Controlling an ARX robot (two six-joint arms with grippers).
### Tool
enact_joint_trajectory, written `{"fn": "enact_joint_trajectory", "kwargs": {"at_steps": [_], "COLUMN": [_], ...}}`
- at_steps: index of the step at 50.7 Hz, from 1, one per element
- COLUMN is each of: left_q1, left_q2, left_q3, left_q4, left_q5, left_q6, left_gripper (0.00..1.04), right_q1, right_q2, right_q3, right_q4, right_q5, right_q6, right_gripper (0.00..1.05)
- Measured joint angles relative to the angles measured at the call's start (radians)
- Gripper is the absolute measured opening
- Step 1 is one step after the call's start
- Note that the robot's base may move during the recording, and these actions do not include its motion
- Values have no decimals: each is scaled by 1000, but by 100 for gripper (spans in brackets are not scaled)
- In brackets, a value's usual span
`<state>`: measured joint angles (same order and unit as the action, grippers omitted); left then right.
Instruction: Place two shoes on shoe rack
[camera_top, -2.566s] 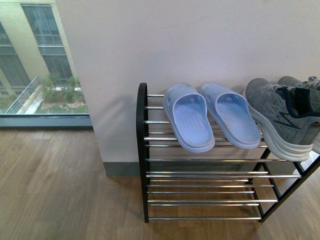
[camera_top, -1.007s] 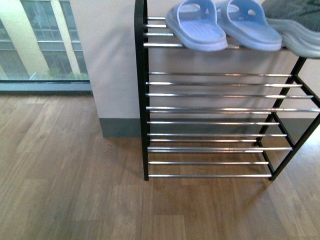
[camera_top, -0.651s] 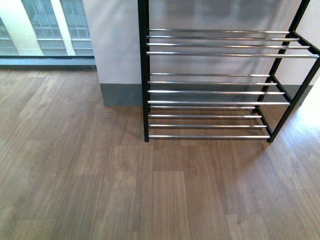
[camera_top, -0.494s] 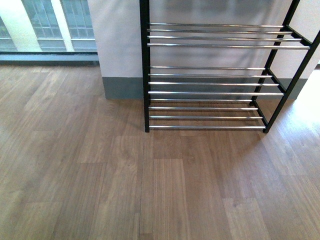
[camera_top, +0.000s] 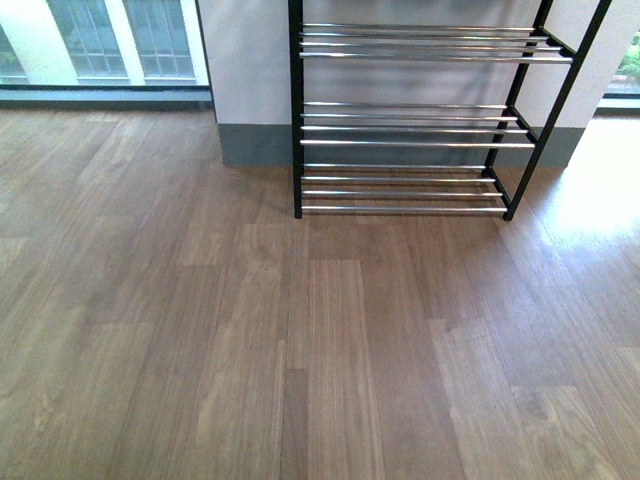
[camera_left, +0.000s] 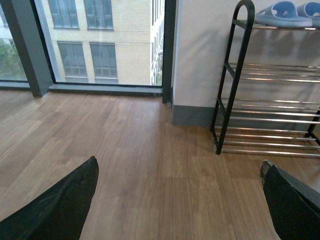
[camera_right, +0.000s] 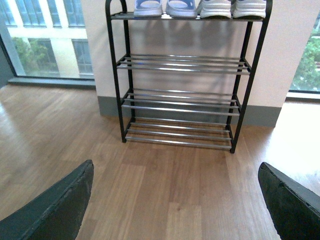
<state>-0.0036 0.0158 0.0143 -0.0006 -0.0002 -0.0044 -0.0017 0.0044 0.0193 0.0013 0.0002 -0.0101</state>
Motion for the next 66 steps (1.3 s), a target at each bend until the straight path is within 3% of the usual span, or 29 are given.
{"fn": "enact_joint_trajectory", "kwargs": {"at_steps": [66], "left_q1": [0], "left_q2": [0], "left_q3": [0], "left_q4": [0], "left_q5": [0], "left_q6": [0], "left_gripper": [95], "right_q1": [0], "right_q2": [-1], "right_q3": [0], "right_q4": [-1], "right_q5": [3], "right_q6": [0], "right_gripper": [95]}}
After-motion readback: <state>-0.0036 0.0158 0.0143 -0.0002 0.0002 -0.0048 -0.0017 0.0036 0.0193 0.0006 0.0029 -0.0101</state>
